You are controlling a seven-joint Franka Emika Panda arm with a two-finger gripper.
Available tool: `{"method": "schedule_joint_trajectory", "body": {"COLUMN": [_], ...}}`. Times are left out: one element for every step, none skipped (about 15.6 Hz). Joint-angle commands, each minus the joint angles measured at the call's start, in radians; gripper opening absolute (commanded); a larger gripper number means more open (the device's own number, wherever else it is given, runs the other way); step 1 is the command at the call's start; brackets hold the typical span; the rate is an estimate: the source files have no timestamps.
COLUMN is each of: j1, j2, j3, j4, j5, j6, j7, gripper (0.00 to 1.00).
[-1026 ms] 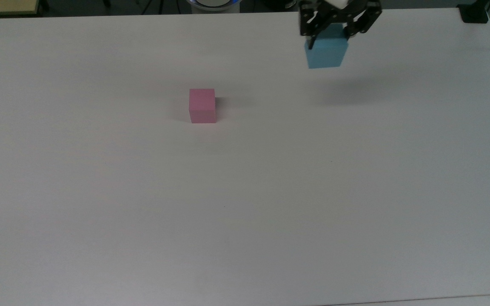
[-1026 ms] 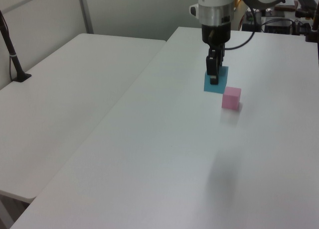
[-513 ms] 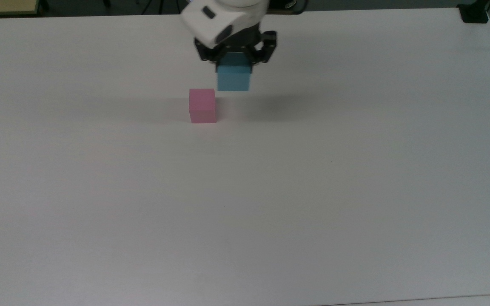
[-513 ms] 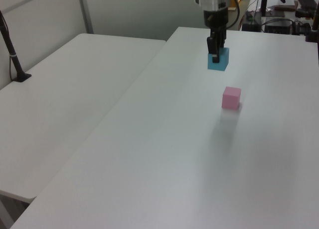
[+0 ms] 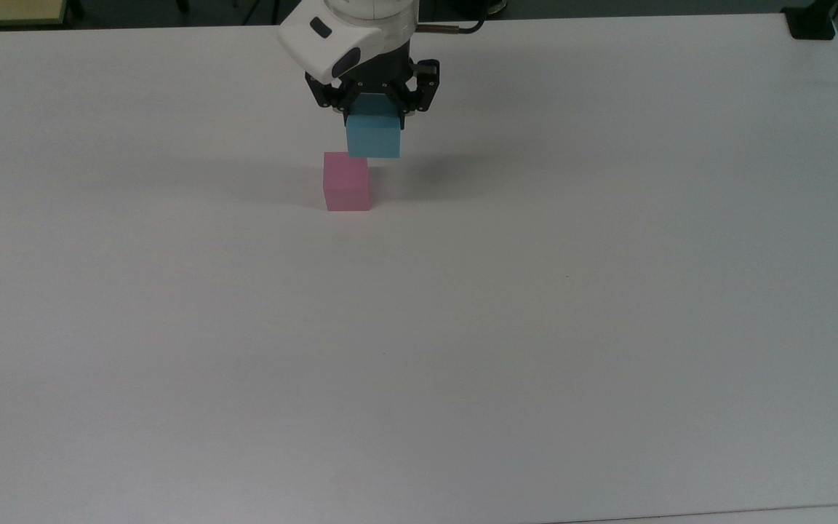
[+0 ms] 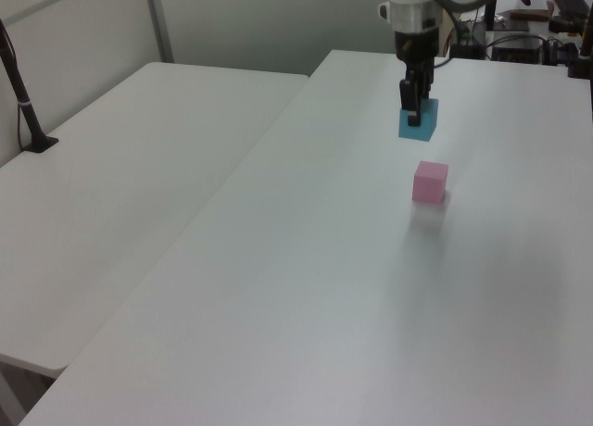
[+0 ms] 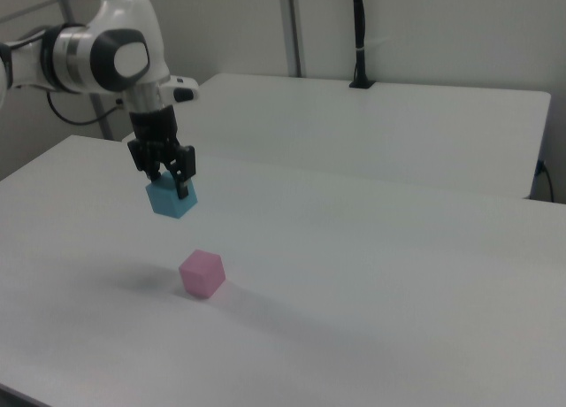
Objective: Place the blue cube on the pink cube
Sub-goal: 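Lower the light-blue cube onto the top of the pink cube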
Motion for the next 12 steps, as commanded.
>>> {"method": "schedule_joint_trajectory", "body": {"j1": [-0.041, -0.044, -0.049, -0.064, -0.067, -0.067, -0.069, -0.069, -0.067, -0.067, -0.067, -0.067], "j2": [-0.064, -0.064, -0.061, -0.050, -0.035, -0.030, -0.030, -0.030, -0.029, -0.027, -0.026, -0.024], "j3": [0.004, 0.004, 0.004, 0.004, 0.004, 0.004, 0.004, 0.004, 0.004, 0.004, 0.004, 0.004], "j4": [-0.187, -0.216, -0.233, -0.244, -0.251, -0.252, -0.252, -0.253, -0.252, -0.253, -0.253, -0.253], "j5": [-0.017, -0.022, -0.030, -0.039, -0.054, -0.057, -0.057, -0.057, -0.057, -0.057, -0.057, -0.057], "j6": [0.151, 0.180, 0.204, 0.224, 0.238, 0.240, 0.238, 0.238, 0.238, 0.240, 0.240, 0.240], "j7": [-0.020, -0.043, -0.062, -0.070, -0.077, -0.089, -0.096, -0.099, -0.099, -0.097, -0.088, -0.085], "gripper": [0.14, 0.14, 0.15, 0.18, 0.18, 0.18, 0.18, 0.18, 0.21, 0.27, 0.39, 0.44]}}
